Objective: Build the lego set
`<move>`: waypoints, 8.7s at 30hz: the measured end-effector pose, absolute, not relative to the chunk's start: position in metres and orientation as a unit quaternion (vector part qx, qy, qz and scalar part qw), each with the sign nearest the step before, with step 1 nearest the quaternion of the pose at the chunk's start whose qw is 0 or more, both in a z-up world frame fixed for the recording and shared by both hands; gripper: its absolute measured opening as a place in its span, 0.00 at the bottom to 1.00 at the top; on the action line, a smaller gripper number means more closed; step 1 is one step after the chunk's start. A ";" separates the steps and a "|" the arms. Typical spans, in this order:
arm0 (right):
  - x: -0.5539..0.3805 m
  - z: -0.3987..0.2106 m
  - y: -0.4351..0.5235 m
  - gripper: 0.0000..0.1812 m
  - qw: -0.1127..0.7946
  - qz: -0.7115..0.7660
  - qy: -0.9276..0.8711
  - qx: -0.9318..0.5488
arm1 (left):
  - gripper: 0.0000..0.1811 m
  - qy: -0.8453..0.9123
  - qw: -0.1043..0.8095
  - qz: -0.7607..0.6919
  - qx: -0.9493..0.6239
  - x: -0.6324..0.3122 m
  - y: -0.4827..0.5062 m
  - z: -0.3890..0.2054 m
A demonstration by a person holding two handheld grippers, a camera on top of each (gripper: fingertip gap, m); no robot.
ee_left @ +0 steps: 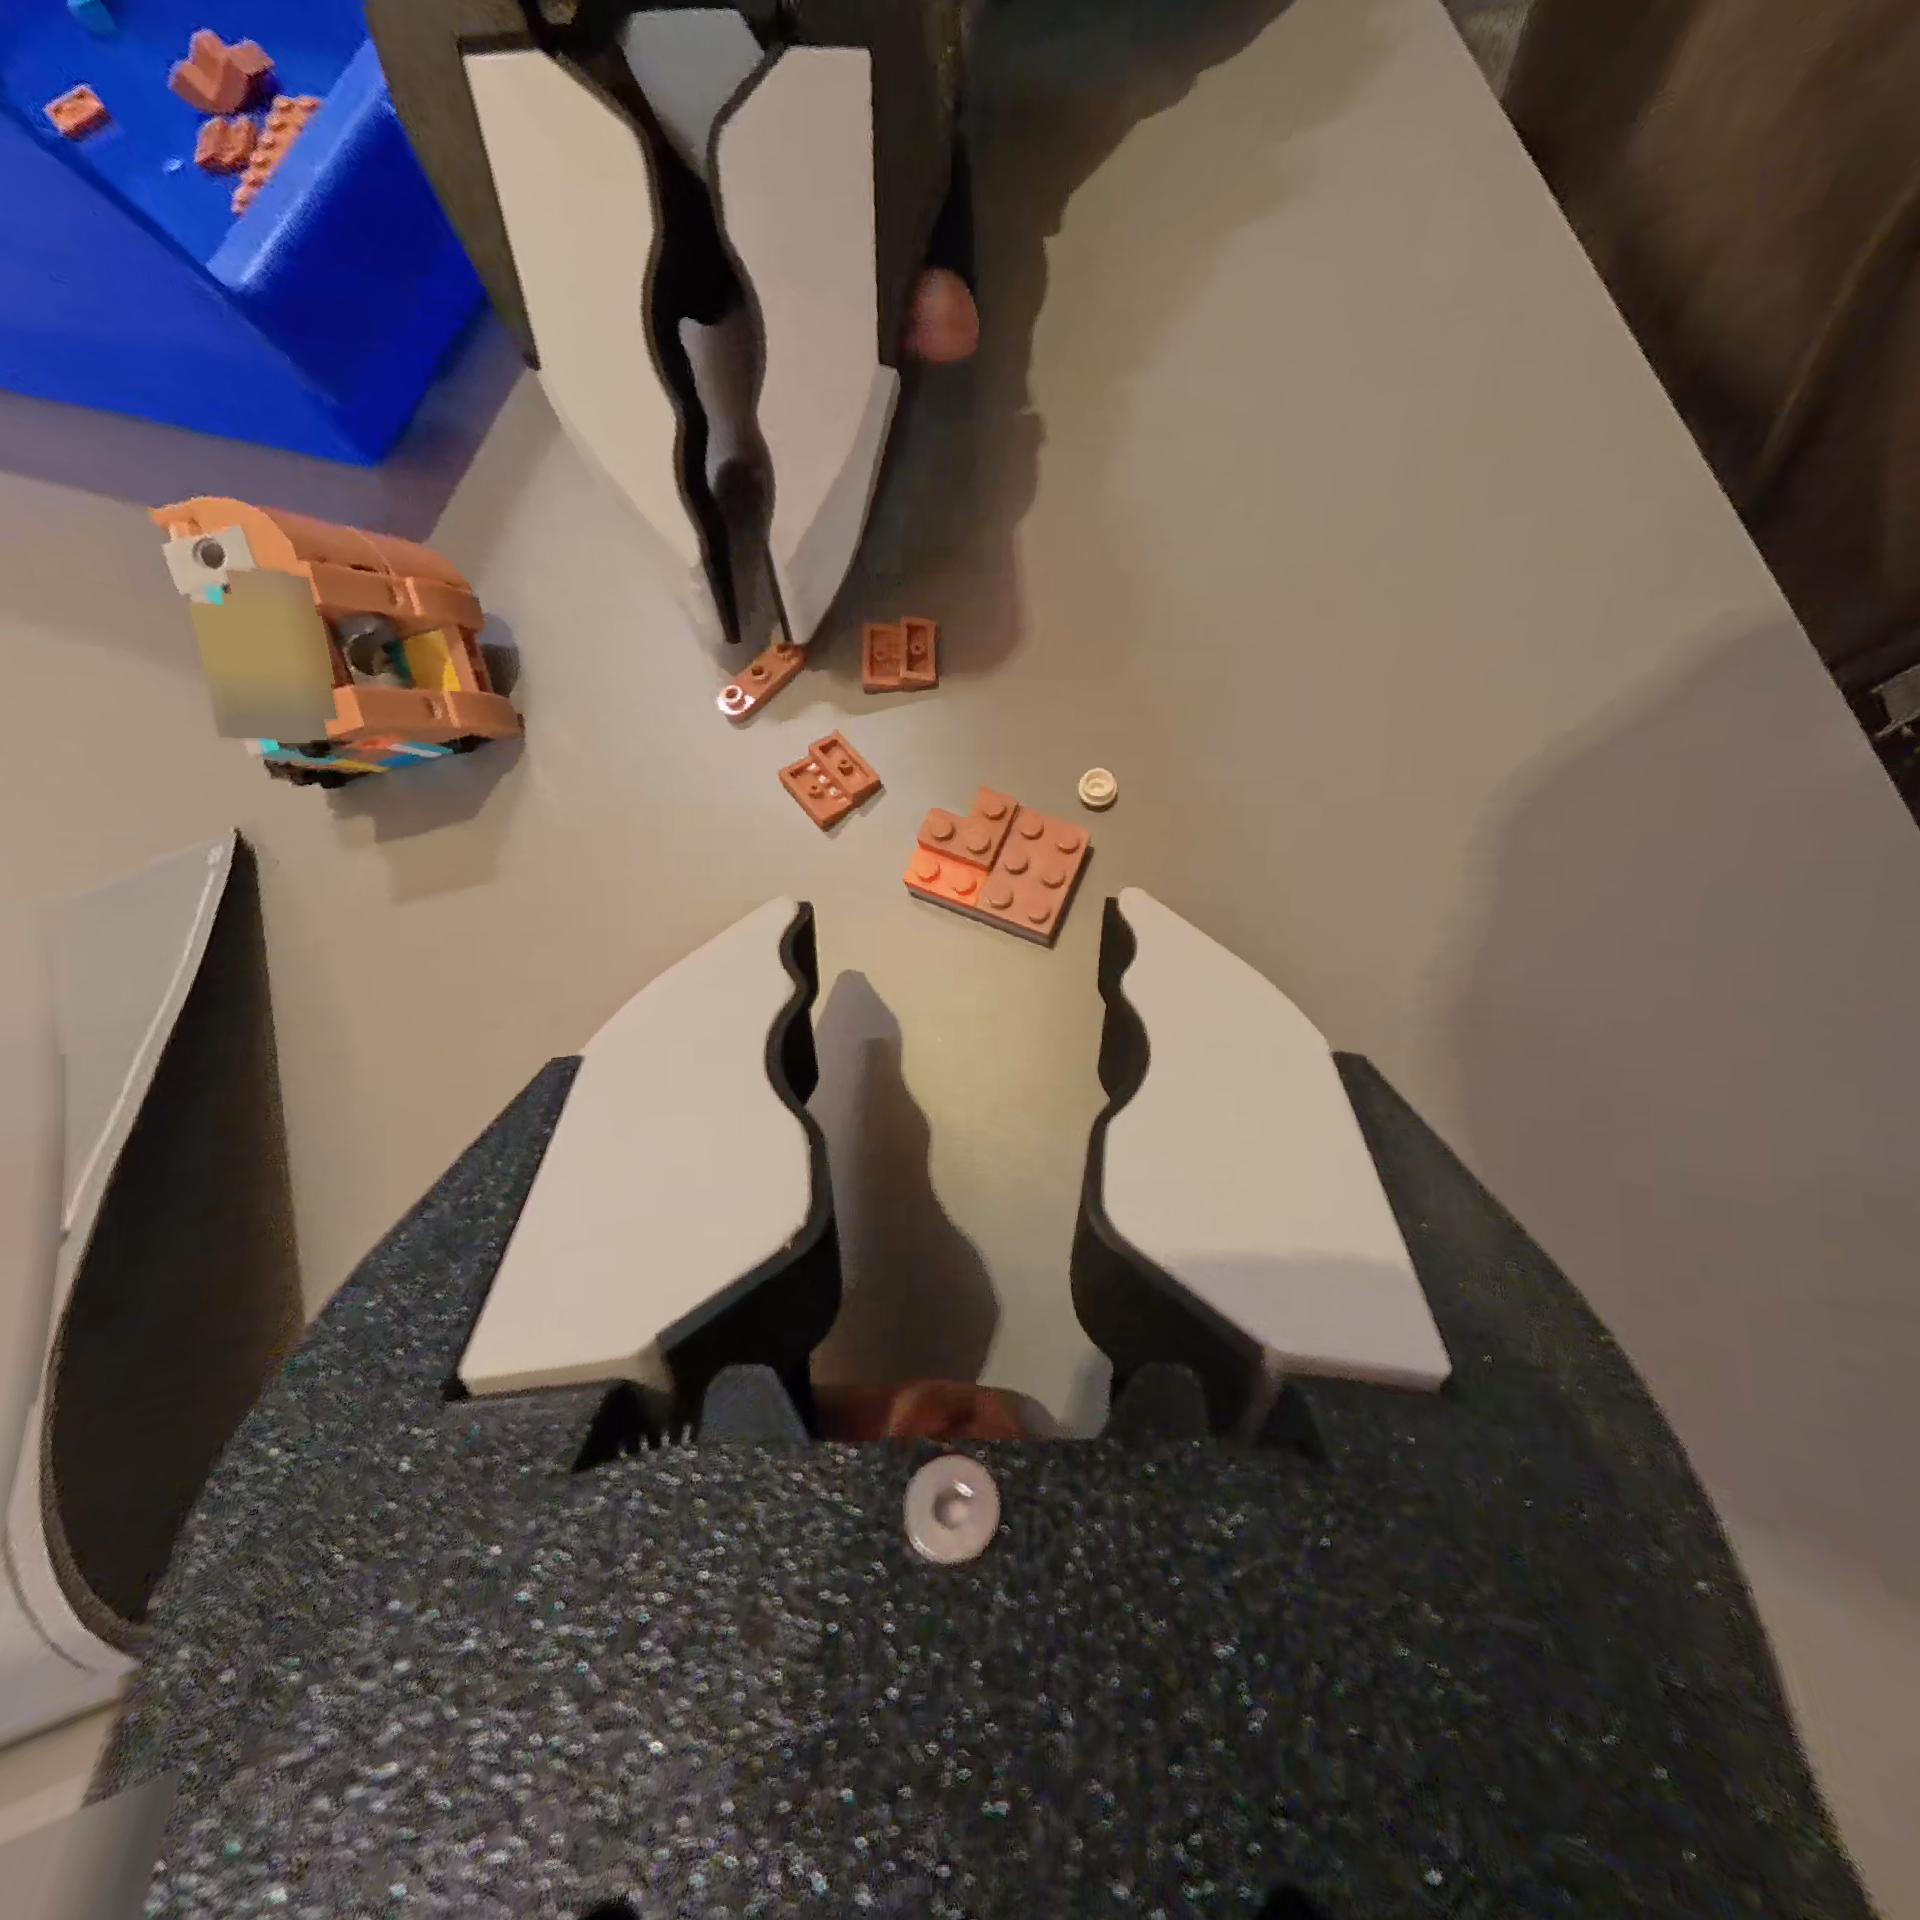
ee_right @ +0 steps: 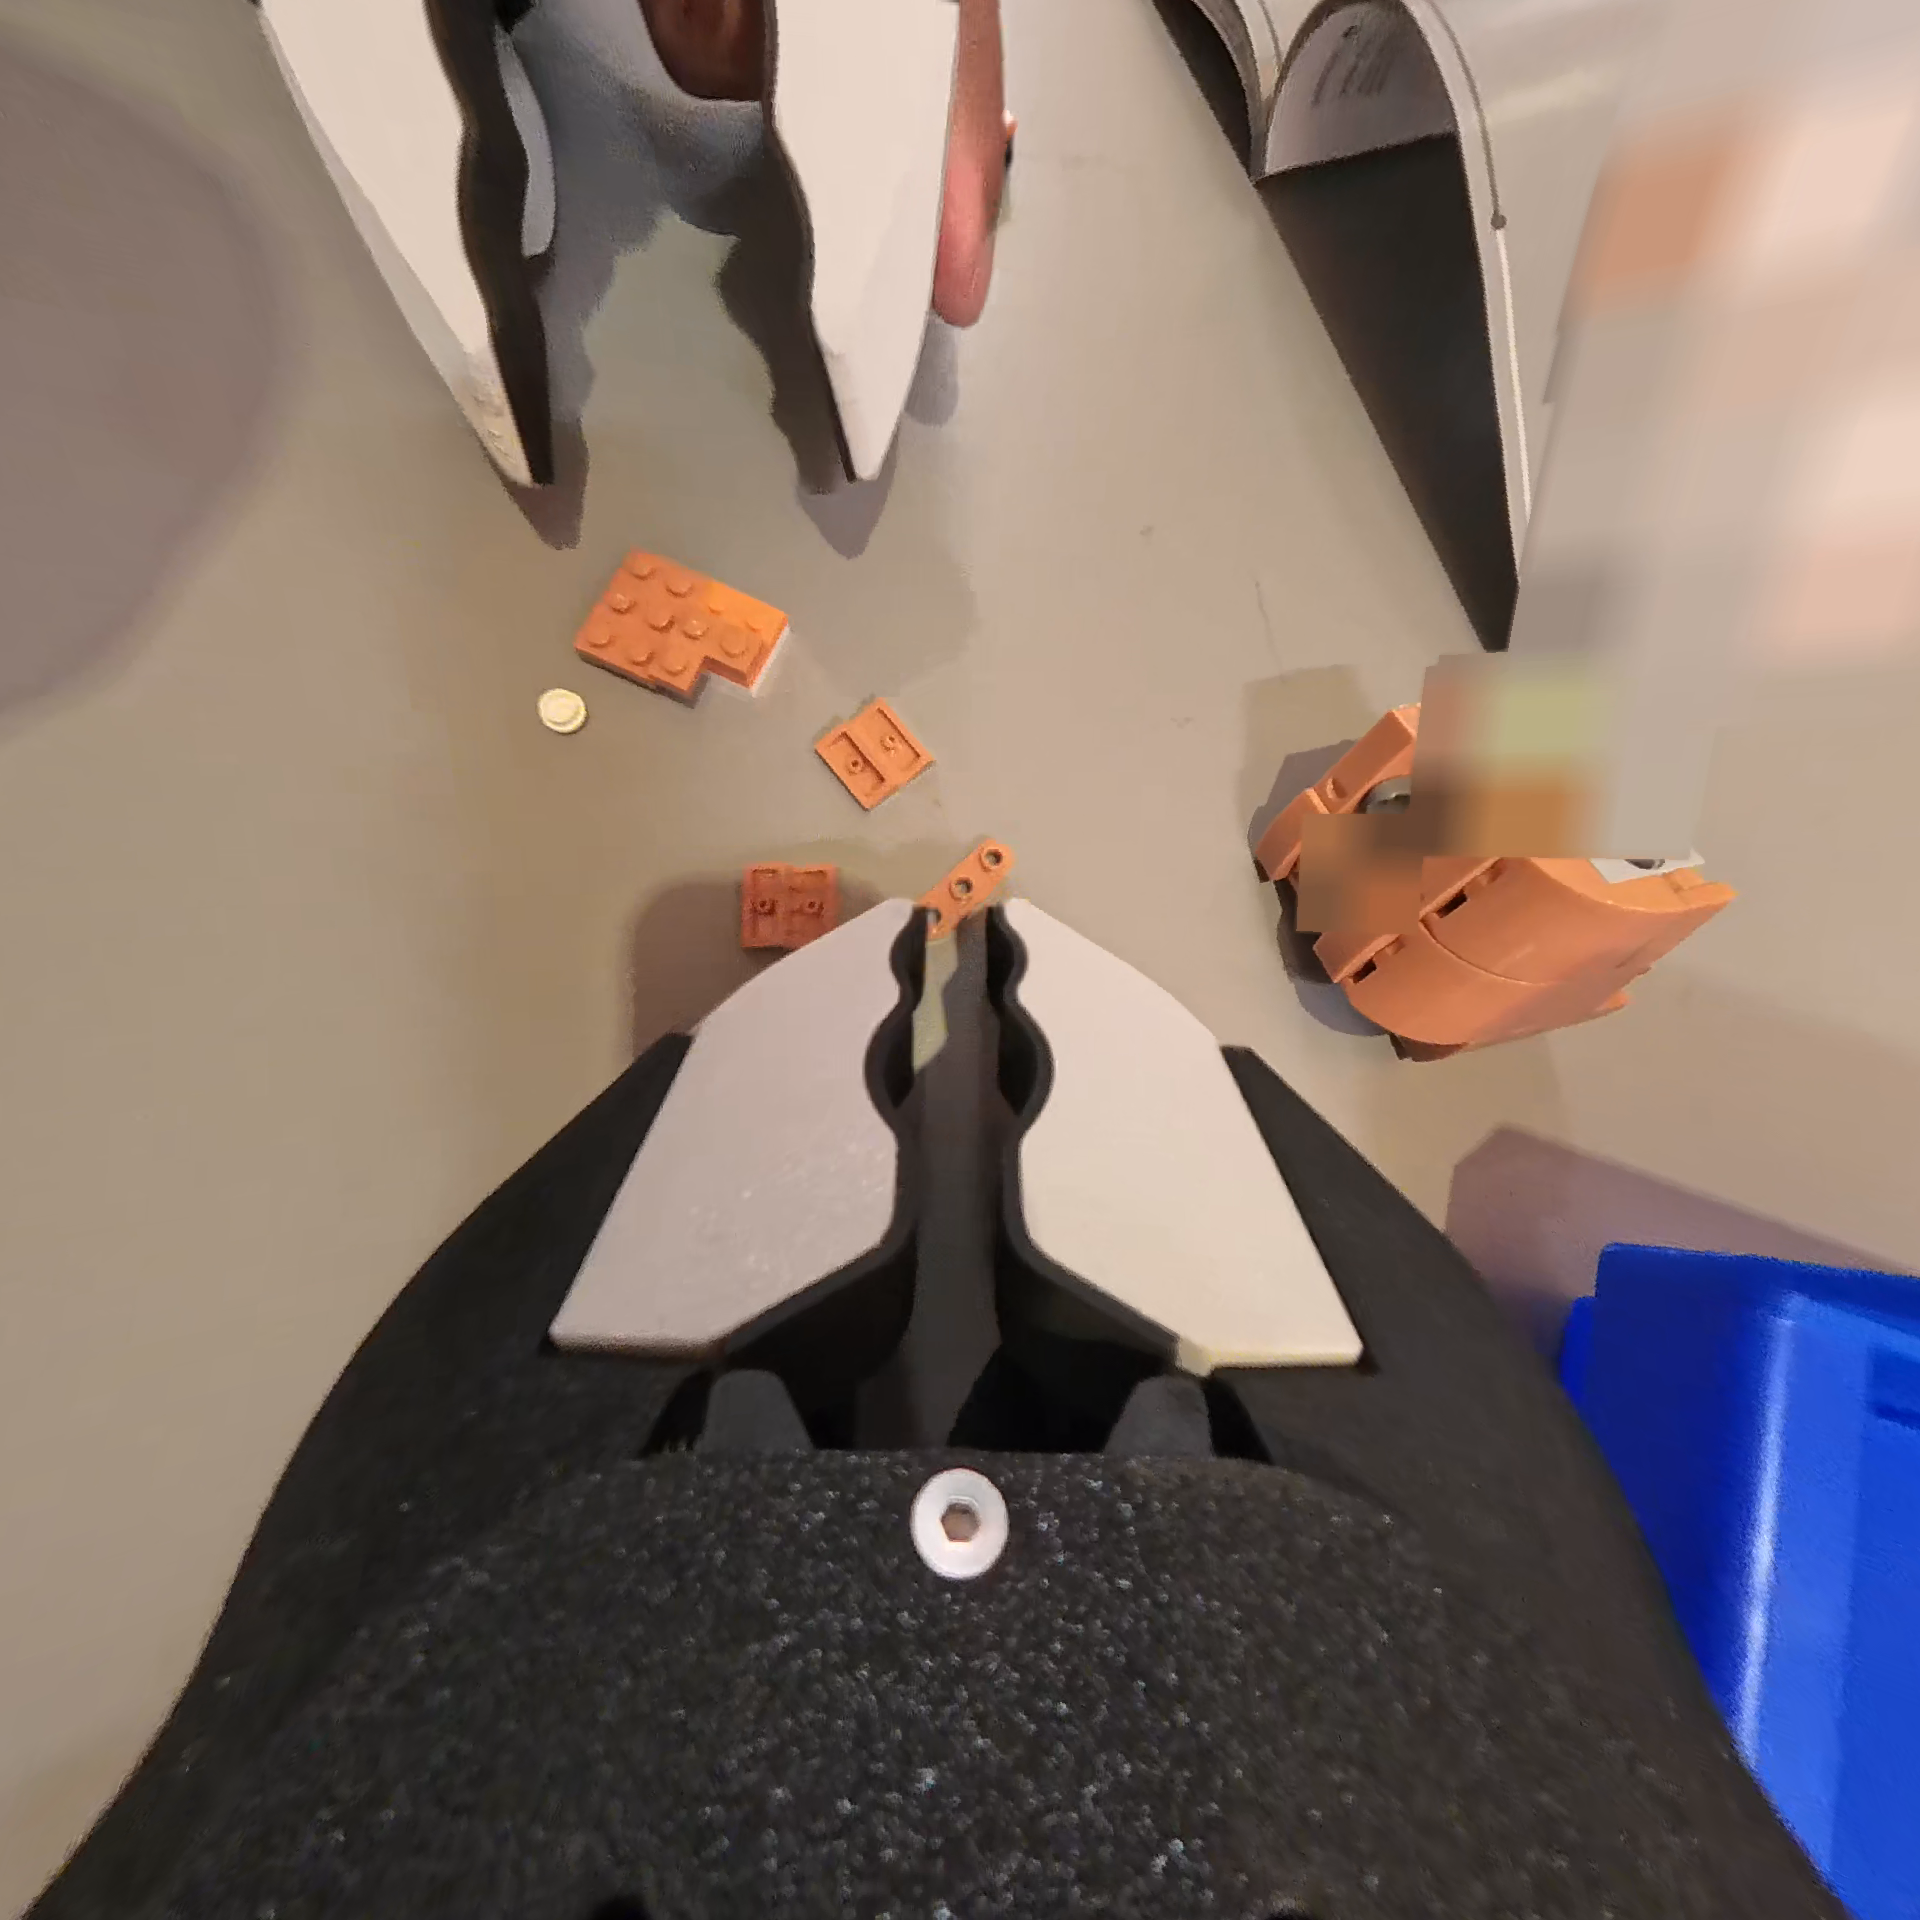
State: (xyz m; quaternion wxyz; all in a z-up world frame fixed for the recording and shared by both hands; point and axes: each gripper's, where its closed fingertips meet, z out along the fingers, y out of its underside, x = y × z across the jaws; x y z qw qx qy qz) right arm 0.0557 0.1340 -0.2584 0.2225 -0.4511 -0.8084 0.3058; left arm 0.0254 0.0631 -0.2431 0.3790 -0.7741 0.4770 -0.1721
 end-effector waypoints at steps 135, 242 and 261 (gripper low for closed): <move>0.043 -0.239 0.069 0.12 0.281 0.288 -0.870 -0.285 | 0.19 0.372 0.355 -0.146 -0.845 0.036 0.067 -0.250; 0.033 -0.171 0.057 0.07 0.481 0.370 -0.782 -0.141 | 0.11 0.511 0.619 -0.004 -0.596 0.045 0.061 -0.170; 0.034 -0.172 0.054 0.07 0.469 0.376 -0.786 -0.145 | 0.07 0.528 0.623 0.036 -0.576 0.044 0.060 -0.168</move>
